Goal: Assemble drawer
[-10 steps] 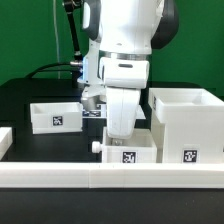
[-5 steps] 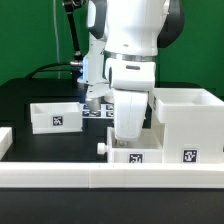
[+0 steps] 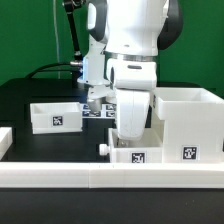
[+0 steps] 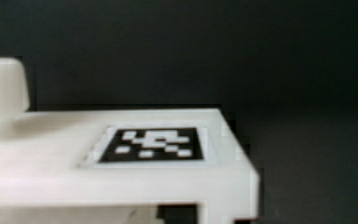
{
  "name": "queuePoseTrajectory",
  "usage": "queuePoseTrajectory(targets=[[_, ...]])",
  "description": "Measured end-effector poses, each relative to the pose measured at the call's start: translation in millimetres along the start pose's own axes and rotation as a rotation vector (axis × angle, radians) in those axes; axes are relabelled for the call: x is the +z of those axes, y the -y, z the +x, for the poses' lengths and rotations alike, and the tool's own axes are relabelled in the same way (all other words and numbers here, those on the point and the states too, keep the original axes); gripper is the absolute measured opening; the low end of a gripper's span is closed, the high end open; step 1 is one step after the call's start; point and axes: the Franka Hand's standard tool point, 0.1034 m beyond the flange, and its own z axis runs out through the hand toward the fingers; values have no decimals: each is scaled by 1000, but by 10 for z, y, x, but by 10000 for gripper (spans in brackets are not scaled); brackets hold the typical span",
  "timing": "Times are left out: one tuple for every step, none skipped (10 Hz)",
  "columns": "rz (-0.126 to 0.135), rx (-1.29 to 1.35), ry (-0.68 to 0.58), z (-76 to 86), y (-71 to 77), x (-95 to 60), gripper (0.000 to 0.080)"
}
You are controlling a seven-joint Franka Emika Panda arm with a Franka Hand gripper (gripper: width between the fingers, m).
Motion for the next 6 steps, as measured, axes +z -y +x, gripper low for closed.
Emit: queuePoseTrajectory(targets=[[5, -1, 2, 7, 1, 1, 42], [9, -1, 4, 4, -4, 1, 42], [9, 3, 3, -9, -7, 2, 42], [9, 3, 3, -8, -6, 2, 42], [9, 1, 3, -5, -6, 3, 42], [9, -3, 3, 8, -3, 8, 42]])
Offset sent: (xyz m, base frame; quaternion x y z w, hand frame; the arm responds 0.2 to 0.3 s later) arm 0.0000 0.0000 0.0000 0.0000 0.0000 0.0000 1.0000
